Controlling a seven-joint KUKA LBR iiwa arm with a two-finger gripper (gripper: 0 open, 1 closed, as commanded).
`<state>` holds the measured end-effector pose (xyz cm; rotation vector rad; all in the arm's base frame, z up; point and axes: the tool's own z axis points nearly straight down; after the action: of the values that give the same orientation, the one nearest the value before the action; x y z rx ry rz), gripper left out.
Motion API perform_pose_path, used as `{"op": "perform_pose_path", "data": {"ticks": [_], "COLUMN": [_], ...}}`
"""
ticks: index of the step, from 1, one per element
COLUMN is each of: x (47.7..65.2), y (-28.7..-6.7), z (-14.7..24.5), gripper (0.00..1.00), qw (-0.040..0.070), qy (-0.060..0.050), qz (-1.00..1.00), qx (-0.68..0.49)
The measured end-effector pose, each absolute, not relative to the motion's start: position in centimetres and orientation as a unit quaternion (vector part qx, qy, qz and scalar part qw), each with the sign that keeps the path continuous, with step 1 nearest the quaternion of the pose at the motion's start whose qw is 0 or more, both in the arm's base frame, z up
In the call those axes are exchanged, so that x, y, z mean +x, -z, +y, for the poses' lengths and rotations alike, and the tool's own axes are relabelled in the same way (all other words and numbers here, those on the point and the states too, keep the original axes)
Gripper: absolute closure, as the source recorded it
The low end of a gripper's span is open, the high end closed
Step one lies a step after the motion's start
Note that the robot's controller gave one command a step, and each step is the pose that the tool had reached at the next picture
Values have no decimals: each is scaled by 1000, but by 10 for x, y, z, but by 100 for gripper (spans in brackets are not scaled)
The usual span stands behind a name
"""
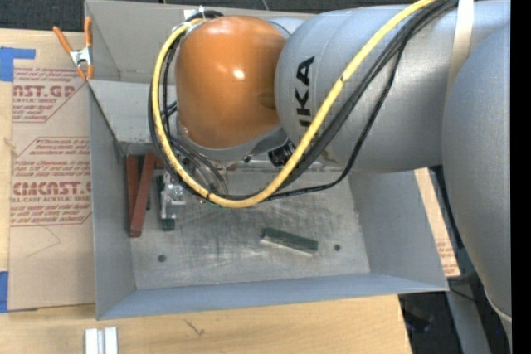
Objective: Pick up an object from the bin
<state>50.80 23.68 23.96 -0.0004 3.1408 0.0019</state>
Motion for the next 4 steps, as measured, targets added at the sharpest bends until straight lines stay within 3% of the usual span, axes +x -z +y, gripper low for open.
{"op": "perform_pose_path", "data": {"ticks": [1, 2, 3, 4], "x": [508, 518, 538, 536], "y": [-240, -192, -147, -140], "z": [237, 238, 242, 242], "gripper": [100, 100, 100, 100], "qw": [0, 4, 1, 0], "qy": [-1, -2, -1, 0], "qz": [1000, 1000, 1000, 999], "qx": [0, 9, 20, 38]}}
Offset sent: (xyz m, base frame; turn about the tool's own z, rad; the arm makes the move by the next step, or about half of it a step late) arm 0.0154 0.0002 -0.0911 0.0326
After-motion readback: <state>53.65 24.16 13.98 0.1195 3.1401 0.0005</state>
